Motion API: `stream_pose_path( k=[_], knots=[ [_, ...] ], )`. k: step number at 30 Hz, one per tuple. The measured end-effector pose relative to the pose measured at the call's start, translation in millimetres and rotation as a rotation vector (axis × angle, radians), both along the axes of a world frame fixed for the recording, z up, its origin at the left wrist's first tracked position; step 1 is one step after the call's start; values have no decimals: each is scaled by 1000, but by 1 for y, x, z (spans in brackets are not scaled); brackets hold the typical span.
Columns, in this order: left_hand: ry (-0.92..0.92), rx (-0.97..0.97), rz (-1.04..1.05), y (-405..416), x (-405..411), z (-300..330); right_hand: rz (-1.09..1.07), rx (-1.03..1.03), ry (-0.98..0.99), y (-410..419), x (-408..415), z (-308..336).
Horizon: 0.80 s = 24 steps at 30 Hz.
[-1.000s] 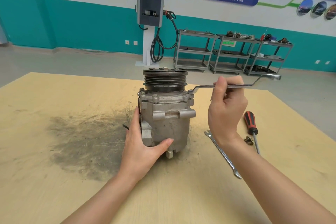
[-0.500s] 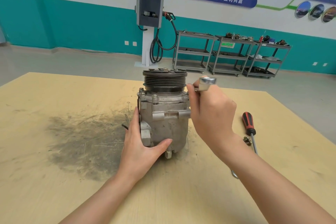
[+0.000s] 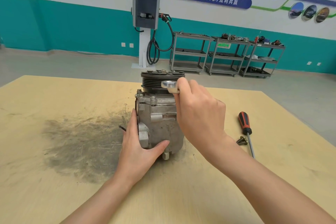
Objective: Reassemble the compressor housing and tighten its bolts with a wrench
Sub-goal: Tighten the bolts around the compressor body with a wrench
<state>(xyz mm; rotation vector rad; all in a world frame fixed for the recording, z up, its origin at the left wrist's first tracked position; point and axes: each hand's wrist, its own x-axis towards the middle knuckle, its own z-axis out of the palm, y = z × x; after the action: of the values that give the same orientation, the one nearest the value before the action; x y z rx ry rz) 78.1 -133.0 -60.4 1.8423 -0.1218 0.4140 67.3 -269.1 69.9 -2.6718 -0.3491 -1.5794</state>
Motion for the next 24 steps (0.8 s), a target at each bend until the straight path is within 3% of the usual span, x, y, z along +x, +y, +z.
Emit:
stream_pose_path(
  k=[8, 20, 24],
  knots=[
    [28, -17, -22, 1, -3, 5, 18, -70, 43, -6, -5, 8],
    [18, -15, -20, 2, -2, 3, 272, -72, 130, -17, 3, 19],
    [20, -11, -24, 3, -3, 4, 370, 50, 76, -30, 12, 45]
  ],
)
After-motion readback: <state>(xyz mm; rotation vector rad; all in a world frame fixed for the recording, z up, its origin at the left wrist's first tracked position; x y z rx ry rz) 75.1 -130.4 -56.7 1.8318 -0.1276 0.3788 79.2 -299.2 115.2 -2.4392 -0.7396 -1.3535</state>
